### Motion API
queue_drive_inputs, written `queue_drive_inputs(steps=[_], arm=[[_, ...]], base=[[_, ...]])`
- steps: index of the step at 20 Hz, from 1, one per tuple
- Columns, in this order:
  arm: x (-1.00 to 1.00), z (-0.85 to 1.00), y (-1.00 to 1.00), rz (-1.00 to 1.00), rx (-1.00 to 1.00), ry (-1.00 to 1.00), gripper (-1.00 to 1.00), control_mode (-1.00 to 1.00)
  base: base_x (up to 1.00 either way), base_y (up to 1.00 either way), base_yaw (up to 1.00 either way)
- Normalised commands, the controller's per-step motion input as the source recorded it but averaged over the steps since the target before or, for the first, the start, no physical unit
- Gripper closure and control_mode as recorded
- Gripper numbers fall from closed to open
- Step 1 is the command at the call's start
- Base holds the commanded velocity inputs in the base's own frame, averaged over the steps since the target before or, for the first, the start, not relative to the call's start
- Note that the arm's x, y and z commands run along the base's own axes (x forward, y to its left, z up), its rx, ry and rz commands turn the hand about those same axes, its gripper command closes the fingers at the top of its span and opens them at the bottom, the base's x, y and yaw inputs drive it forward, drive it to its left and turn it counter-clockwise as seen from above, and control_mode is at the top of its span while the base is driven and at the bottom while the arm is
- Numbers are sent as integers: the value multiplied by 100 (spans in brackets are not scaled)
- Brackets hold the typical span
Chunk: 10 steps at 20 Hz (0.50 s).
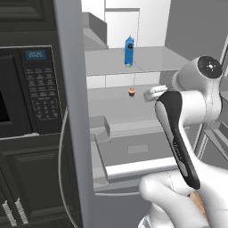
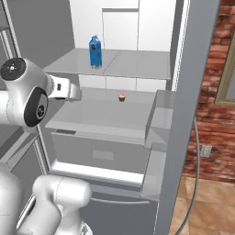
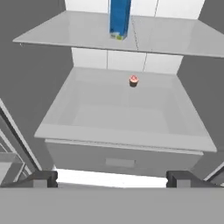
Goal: Take out the milk from the fridge and place it on the tray on the counter. Then take the sugar cube near the tray and place it in the tray.
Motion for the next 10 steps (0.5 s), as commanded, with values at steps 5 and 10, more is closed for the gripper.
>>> queue_drive_inputs(steps=[5, 10], arm=[[-3, 70, -1, 3, 4, -6, -100, -100], [-5, 68, -8, -3, 1, -10, -100, -100]], base=[[0, 0, 0], [0, 0, 0]])
